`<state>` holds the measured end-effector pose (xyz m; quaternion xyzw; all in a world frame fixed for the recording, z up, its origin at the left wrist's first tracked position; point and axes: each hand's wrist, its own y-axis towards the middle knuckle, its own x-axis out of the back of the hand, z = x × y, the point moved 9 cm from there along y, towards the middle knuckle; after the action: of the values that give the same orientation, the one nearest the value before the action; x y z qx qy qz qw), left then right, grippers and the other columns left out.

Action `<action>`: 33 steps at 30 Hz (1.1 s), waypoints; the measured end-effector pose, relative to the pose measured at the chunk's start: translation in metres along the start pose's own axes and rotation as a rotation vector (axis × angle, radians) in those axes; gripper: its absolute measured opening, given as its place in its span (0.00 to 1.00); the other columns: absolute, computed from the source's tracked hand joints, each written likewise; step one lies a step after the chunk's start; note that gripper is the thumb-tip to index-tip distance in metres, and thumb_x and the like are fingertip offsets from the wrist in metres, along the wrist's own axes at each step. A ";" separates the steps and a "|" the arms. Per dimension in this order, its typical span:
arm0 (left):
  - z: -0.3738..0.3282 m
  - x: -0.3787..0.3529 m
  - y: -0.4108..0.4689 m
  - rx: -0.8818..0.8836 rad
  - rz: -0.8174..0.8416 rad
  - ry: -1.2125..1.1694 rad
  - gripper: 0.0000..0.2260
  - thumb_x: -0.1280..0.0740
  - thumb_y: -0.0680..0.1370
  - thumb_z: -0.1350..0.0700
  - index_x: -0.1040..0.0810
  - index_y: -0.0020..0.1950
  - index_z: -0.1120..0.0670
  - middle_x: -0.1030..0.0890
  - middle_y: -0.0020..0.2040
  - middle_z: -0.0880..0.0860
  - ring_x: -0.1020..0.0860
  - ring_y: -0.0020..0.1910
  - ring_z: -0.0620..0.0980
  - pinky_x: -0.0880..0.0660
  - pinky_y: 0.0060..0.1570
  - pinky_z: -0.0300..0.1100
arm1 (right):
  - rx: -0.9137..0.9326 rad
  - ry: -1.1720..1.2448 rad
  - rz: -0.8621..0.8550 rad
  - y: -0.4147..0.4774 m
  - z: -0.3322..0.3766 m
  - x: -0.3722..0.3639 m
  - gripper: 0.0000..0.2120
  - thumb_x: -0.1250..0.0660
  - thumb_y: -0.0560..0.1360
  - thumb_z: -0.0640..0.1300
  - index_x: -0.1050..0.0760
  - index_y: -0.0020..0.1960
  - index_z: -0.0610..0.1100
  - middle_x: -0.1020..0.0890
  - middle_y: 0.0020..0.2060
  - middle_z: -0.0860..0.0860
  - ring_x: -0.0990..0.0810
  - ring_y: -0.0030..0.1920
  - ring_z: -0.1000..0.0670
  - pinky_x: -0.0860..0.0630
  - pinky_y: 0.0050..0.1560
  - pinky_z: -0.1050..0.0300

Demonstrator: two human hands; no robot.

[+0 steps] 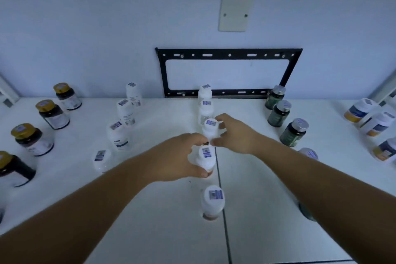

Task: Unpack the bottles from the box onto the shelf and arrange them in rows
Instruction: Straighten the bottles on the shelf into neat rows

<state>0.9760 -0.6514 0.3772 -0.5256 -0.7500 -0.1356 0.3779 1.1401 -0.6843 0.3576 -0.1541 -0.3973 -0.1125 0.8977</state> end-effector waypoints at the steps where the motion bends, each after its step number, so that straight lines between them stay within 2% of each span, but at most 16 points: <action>1: 0.002 -0.008 0.001 0.008 -0.029 -0.032 0.29 0.23 0.66 0.41 0.30 0.64 0.36 0.24 0.60 0.35 0.24 0.56 0.38 0.28 0.52 0.38 | 0.027 0.024 -0.002 0.000 0.000 -0.005 0.29 0.25 0.70 0.52 0.34 0.66 0.50 0.23 0.55 0.53 0.21 0.52 0.52 0.24 0.49 0.57; 3: 0.005 -0.019 0.001 0.024 -0.121 -0.098 0.24 0.24 0.69 0.45 0.28 0.61 0.37 0.21 0.56 0.35 0.22 0.53 0.35 0.27 0.50 0.37 | 0.074 0.037 -0.031 -0.002 -0.002 -0.012 0.25 0.27 0.71 0.51 0.33 0.63 0.50 0.21 0.52 0.53 0.20 0.50 0.51 0.23 0.48 0.56; 6: 0.010 -0.029 0.001 0.059 -0.228 -0.180 0.22 0.25 0.70 0.47 0.26 0.61 0.38 0.20 0.56 0.36 0.19 0.51 0.38 0.21 0.52 0.43 | 0.113 0.055 -0.083 -0.004 -0.007 -0.011 0.23 0.30 0.74 0.47 0.33 0.66 0.49 0.22 0.53 0.55 0.20 0.48 0.53 0.24 0.50 0.57; 10: 0.011 -0.035 0.003 0.078 -0.272 -0.178 0.23 0.25 0.70 0.45 0.27 0.63 0.37 0.21 0.58 0.35 0.20 0.53 0.38 0.21 0.55 0.45 | 0.109 0.090 -0.067 0.000 -0.012 -0.012 0.27 0.28 0.74 0.49 0.35 0.68 0.51 0.22 0.55 0.55 0.21 0.47 0.56 0.23 0.53 0.55; 14: 0.020 -0.029 -0.007 0.109 -0.289 -0.174 0.28 0.27 0.72 0.40 0.32 0.69 0.39 0.27 0.65 0.36 0.23 0.58 0.38 0.24 0.58 0.42 | 0.048 0.031 -0.023 0.000 -0.021 -0.011 0.37 0.27 0.72 0.52 0.41 0.75 0.49 0.25 0.65 0.49 0.22 0.57 0.49 0.26 0.56 0.56; 16: 0.023 -0.018 -0.026 0.103 -0.368 -0.158 0.23 0.31 0.73 0.37 0.30 0.67 0.38 0.26 0.63 0.35 0.24 0.59 0.36 0.24 0.57 0.39 | 0.039 -0.012 -0.049 -0.004 -0.027 0.001 0.34 0.28 0.73 0.51 0.39 0.74 0.47 0.25 0.65 0.48 0.23 0.55 0.51 0.28 0.54 0.59; 18: 0.022 -0.014 -0.051 0.076 -0.414 -0.155 0.19 0.34 0.73 0.34 0.26 0.61 0.37 0.22 0.57 0.35 0.23 0.57 0.36 0.24 0.54 0.38 | 0.038 -0.021 -0.080 -0.013 -0.033 0.011 0.28 0.29 0.74 0.50 0.33 0.70 0.47 0.24 0.62 0.50 0.23 0.53 0.53 0.27 0.53 0.60; 21: 0.008 -0.030 -0.080 0.009 -0.343 -0.185 0.21 0.31 0.69 0.32 0.24 0.60 0.36 0.21 0.56 0.36 0.21 0.57 0.39 0.25 0.51 0.35 | 0.032 0.003 -0.122 -0.034 -0.042 0.016 0.20 0.29 0.74 0.50 0.29 0.64 0.50 0.23 0.57 0.55 0.22 0.53 0.54 0.26 0.52 0.61; 25: -0.006 -0.066 -0.089 -0.017 -0.221 -0.157 0.30 0.27 0.65 0.30 0.29 0.64 0.35 0.25 0.62 0.34 0.25 0.61 0.36 0.27 0.53 0.33 | 0.049 0.057 -0.128 -0.066 -0.041 0.004 0.19 0.28 0.72 0.49 0.27 0.62 0.53 0.22 0.55 0.59 0.23 0.53 0.60 0.24 0.56 0.60; 30: 0.004 -0.078 -0.080 0.054 -0.292 -0.149 0.21 0.28 0.68 0.35 0.28 0.59 0.34 0.24 0.56 0.31 0.25 0.56 0.33 0.28 0.52 0.31 | 0.073 0.093 -0.037 -0.087 -0.022 -0.033 0.28 0.26 0.67 0.56 0.31 0.65 0.58 0.25 0.58 0.65 0.25 0.55 0.65 0.27 0.57 0.64; 33: 0.005 -0.080 -0.075 0.055 -0.272 -0.129 0.19 0.28 0.68 0.35 0.29 0.56 0.32 0.24 0.55 0.29 0.25 0.56 0.32 0.30 0.50 0.27 | 0.087 0.080 -0.084 -0.084 -0.013 -0.043 0.27 0.28 0.69 0.56 0.33 0.65 0.59 0.25 0.57 0.65 0.25 0.53 0.64 0.29 0.53 0.65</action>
<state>0.9204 -0.7341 0.3315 -0.4163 -0.8405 -0.1306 0.3213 1.0934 -0.7635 0.3330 -0.0933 -0.3716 -0.1387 0.9132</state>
